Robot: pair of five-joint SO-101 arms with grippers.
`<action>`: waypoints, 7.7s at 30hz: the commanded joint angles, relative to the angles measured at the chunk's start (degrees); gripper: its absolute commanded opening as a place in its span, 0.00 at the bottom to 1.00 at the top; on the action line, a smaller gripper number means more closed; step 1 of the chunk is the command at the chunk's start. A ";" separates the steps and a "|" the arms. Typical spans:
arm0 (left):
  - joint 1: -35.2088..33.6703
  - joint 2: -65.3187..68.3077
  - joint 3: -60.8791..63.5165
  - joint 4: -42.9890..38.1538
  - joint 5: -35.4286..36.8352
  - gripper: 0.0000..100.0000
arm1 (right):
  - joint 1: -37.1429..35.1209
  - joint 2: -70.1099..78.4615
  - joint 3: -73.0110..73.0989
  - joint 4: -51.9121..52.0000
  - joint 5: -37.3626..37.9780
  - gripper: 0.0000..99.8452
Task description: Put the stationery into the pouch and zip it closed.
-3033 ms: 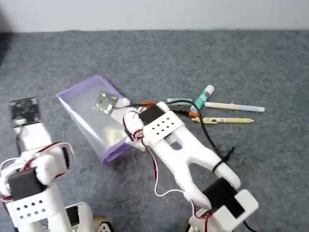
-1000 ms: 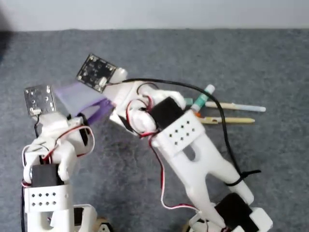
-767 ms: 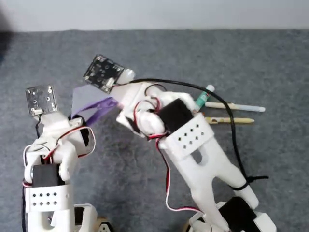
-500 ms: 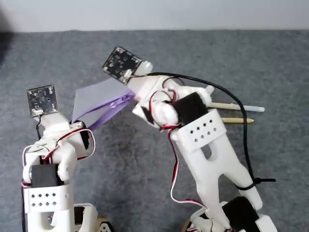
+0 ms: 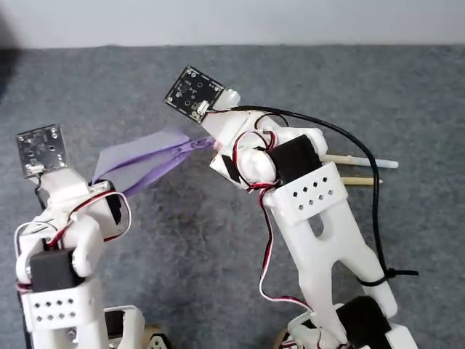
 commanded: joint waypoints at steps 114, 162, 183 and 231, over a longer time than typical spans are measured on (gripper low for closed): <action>-1.32 -0.70 -14.46 20.48 4.31 0.01 | -16.84 -35.65 18.64 -47.34 -56.70 0.01; -1.32 -0.70 -14.46 20.31 4.31 0.01 | -11.38 -39.43 42.29 -50.86 -36.57 0.07; -1.23 -0.70 -14.20 20.22 4.31 0.01 | 28.62 -4.70 33.32 -19.91 5.80 0.13; -1.23 -0.53 -13.93 20.48 4.13 0.01 | 34.33 22.29 -4.31 -2.24 -3.25 0.01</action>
